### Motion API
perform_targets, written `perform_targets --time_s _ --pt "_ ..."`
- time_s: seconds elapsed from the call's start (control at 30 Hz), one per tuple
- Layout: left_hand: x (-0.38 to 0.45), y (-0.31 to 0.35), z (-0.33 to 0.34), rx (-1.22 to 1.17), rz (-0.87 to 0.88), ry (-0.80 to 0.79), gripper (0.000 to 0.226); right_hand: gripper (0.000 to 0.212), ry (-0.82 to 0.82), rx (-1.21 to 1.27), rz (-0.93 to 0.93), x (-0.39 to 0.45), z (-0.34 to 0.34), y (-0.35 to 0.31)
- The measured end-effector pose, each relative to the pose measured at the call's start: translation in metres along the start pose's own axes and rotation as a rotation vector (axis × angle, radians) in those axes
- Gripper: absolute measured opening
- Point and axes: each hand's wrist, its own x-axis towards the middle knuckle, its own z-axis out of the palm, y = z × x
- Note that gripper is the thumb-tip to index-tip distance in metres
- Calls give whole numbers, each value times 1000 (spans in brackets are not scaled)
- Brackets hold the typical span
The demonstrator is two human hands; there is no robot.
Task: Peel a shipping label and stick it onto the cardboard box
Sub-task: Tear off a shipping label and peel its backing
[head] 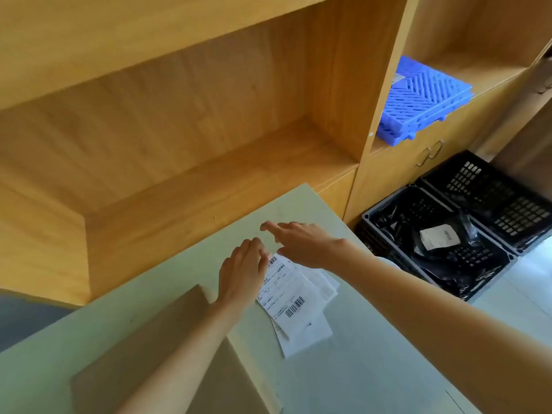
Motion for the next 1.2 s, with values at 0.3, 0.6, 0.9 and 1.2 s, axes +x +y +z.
perform_targets --time_s 0.3,0.6,0.9,1.2 --pt "16 -23 33 149 -208 -366 72 91 -296 -78 1 16 45 26" --pt "29 -27 40 106 -209 -361 70 76 -162 -94 -17 38 62 34" --pt "31 -31 43 101 -154 -284 60 40 -71 -31 53 46 58 33" --pt "19 -32 19 140 12 -10 41 13 -25 -76 159 33 33 18"
